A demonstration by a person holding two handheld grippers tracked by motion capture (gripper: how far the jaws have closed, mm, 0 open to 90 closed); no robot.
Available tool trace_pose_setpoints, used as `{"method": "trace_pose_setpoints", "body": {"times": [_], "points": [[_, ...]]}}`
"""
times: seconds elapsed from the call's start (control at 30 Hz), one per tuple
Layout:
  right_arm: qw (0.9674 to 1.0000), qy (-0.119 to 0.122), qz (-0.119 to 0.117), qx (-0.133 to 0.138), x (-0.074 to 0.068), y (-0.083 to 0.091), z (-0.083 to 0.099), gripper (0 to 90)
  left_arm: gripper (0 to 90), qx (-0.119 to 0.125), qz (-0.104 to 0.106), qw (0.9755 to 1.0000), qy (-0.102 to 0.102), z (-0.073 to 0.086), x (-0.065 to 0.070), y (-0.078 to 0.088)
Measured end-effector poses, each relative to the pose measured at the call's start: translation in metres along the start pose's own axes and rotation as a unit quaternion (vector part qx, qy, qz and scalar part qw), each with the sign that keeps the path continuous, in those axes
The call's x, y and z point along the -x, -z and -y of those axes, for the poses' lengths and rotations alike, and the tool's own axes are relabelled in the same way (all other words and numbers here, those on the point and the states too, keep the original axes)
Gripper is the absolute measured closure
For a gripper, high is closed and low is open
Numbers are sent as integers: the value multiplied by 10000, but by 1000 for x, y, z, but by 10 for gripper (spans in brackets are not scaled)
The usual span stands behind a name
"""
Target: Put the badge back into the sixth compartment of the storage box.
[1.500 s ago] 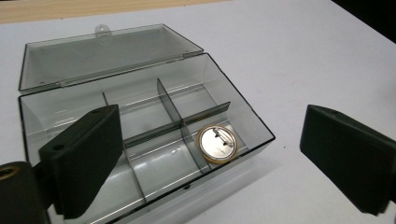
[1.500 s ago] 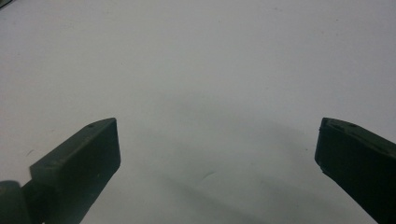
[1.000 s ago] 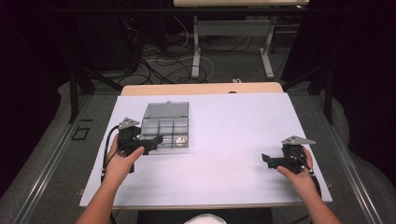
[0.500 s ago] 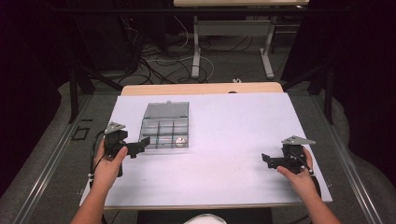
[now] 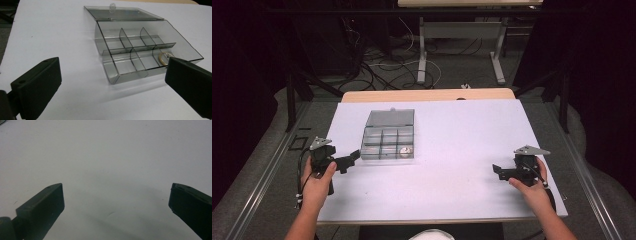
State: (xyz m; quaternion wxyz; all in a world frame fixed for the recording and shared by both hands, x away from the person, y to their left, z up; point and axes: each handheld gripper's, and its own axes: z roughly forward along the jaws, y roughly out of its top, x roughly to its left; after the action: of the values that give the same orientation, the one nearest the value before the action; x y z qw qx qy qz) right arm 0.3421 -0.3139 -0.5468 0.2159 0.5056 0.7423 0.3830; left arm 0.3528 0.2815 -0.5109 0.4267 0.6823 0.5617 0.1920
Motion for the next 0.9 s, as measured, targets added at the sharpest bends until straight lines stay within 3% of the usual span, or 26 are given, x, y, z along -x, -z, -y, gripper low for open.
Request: {"method": "trace_pose_setpoints", "body": {"times": [0.43,0.9], "points": [[10000,5,29,2,2,1,1,0,9,-2,-69,9997,218,17,-15,-4],[10000,-5,75,10,4,1,1,0,9,-148,-196,9996,138,31,-20,-11]]}}
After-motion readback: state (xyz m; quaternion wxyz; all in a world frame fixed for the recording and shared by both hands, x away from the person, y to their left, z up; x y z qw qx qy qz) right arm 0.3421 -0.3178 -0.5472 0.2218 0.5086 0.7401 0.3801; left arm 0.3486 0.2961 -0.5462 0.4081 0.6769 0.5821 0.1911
